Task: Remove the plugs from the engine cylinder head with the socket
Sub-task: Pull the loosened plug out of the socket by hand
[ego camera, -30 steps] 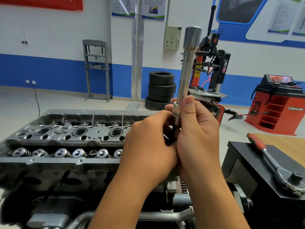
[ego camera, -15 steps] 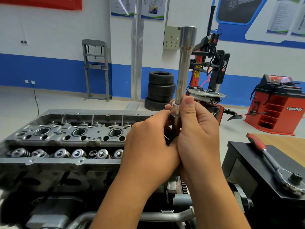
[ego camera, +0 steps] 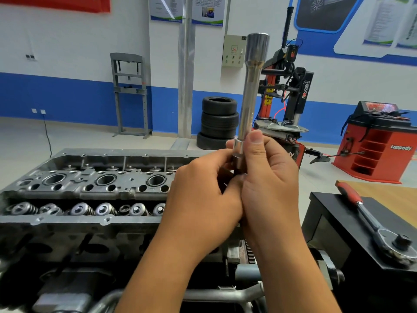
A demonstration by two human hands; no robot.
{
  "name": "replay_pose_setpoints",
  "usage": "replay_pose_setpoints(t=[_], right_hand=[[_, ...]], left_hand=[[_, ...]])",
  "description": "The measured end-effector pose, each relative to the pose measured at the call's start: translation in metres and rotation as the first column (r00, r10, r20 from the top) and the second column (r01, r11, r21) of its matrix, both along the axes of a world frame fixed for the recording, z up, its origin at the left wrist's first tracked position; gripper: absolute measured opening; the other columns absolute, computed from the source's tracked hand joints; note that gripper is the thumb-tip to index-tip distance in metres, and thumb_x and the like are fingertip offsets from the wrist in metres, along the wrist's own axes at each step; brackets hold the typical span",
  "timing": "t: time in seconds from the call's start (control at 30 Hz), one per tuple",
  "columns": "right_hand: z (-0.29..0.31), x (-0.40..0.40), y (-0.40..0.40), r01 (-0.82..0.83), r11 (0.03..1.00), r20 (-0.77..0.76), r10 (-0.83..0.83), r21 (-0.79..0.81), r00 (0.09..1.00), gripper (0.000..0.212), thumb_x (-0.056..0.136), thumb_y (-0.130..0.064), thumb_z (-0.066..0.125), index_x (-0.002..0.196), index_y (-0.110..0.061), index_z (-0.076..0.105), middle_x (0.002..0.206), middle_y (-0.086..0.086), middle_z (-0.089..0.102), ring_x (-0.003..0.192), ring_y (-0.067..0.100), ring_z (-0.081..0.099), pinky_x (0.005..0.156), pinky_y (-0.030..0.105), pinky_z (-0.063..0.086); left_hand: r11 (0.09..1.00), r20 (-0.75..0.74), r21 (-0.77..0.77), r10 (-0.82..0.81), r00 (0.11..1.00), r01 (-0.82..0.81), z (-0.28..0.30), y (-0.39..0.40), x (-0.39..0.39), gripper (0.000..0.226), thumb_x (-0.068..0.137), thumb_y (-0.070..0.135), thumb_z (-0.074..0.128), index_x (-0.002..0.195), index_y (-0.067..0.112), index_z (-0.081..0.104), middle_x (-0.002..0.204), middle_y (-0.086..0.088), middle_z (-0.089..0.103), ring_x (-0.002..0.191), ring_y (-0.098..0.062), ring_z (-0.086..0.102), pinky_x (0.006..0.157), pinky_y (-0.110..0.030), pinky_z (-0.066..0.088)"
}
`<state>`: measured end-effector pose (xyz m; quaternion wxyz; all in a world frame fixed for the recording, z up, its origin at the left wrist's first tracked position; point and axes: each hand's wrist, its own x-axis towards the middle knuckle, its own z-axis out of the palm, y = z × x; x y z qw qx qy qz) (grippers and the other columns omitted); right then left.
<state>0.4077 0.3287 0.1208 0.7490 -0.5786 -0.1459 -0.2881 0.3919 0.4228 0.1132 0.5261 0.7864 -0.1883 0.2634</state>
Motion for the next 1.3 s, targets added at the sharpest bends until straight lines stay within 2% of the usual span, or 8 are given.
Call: replay_pose_setpoints(t=[0.1, 0.23, 0.4, 0.57, 0.67, 0.9, 1.17, 1.3], right_hand=[[0.0003, -0.0012, 0.0013, 0.018, 1.000, 0.012, -0.018, -0.013, 1.000, 0.052, 0.098, -0.048, 0.050, 0.087, 0.000, 0.066, 0.086, 0.031, 0.062, 0.074, 0.037, 0.058, 0.072, 0.060, 0.054], [-0.0013, 0.0001, -0.0026, -0.060, 0.998, 0.003, 0.060, 0.003, 0.998, 0.041, 0.098, -0.046, 0.058, 0.085, -0.009, 0.069, 0.078, 0.013, 0.065, 0.074, 0.023, 0.062, 0.069, 0.044, 0.055], [-0.0032, 0.0015, -0.0032, -0.053, 0.999, 0.024, 0.052, 0.006, 0.998, 0.029, 0.086, -0.044, 0.072, 0.094, -0.017, 0.068, 0.089, 0.007, 0.074, 0.075, 0.012, 0.071, 0.067, 0.029, 0.061], [-0.0008, 0.0010, -0.0019, -0.053, 0.998, 0.008, 0.053, -0.020, 0.999, 0.041, 0.096, -0.049, 0.057, 0.087, -0.012, 0.070, 0.075, 0.012, 0.065, 0.075, 0.025, 0.066, 0.071, 0.053, 0.059], [-0.0003, 0.0000, 0.0000, -0.055, 0.998, 0.016, 0.056, -0.006, 0.998, 0.036, 0.096, -0.047, 0.058, 0.087, -0.015, 0.071, 0.077, 0.012, 0.065, 0.076, 0.024, 0.064, 0.075, 0.054, 0.058], [-0.0015, -0.0006, -0.0006, -0.062, 0.998, 0.062, 0.064, -0.032, 0.996, 0.028, 0.089, -0.041, 0.068, 0.091, -0.013, 0.067, 0.076, -0.006, 0.071, 0.070, 0.005, 0.067, 0.065, 0.022, 0.055], [0.0017, -0.0018, -0.0001, -0.028, 0.998, -0.016, 0.029, 0.053, 0.999, 0.045, 0.100, -0.046, 0.053, 0.084, -0.006, 0.067, 0.082, 0.015, 0.065, 0.078, 0.024, 0.060, 0.076, 0.048, 0.051], [0.0018, -0.0020, -0.0014, -0.056, 0.994, -0.028, 0.059, 0.095, 0.998, 0.030, 0.088, -0.048, 0.066, 0.087, -0.019, 0.068, 0.093, 0.016, 0.073, 0.084, 0.024, 0.069, 0.085, 0.054, 0.060]], left_hand=[[0.993, -0.014, -0.060, -0.099, 0.995, 0.098, 0.0019, 0.0039, -0.0001, 0.027, 0.093, 0.029, 0.059, 0.111, 0.042, 0.073, 0.090, 0.014, 0.079, 0.085, -0.013, 0.076, 0.076, -0.046, 0.063], [0.994, -0.014, -0.079, -0.074, 0.997, 0.072, -0.0013, 0.0067, 0.0039, 0.025, 0.097, 0.019, 0.069, 0.109, 0.040, 0.074, 0.095, 0.020, 0.078, 0.093, -0.003, 0.074, 0.084, -0.041, 0.062], [0.992, -0.027, -0.123, -0.041, 0.999, 0.037, -0.0049, 0.0055, 0.0047, 0.018, 0.089, 0.022, 0.080, 0.097, 0.036, 0.074, 0.085, 0.015, 0.078, 0.077, -0.008, 0.075, 0.068, -0.040, 0.064], [0.980, 0.006, -0.134, -0.148, 0.989, 0.147, -0.0016, 0.0041, 0.0026, 0.030, 0.092, 0.028, 0.067, 0.119, 0.041, 0.072, 0.096, 0.021, 0.078, 0.092, -0.001, 0.075, 0.079, -0.031, 0.061], [0.981, 0.015, -0.129, -0.143, 0.990, 0.144, -0.0018, 0.0054, 0.0029, 0.026, 0.098, 0.022, 0.069, 0.118, 0.038, 0.072, 0.098, 0.021, 0.078, 0.094, 0.000, 0.074, 0.082, -0.027, 0.060], [0.990, 0.023, -0.142, -0.010, 1.000, 0.013, -0.0048, 0.0033, 0.0040, 0.015, 0.092, 0.027, 0.076, 0.104, 0.036, 0.077, 0.087, 0.016, 0.079, 0.081, -0.006, 0.076, 0.074, -0.040, 0.063], [0.989, 0.041, -0.071, -0.130, 0.991, 0.132, -0.0013, 0.0056, 0.0045, 0.024, 0.107, 0.021, 0.057, 0.117, 0.034, 0.074, 0.098, 0.017, 0.078, 0.095, -0.005, 0.074, 0.080, -0.023, 0.058], [0.992, 0.010, -0.095, -0.088, 0.996, 0.088, -0.0041, 0.0043, 0.0060, 0.015, 0.102, 0.023, 0.066, 0.107, 0.035, 0.073, 0.094, 0.017, 0.078, 0.090, -0.004, 0.074, 0.079, -0.032, 0.060]])
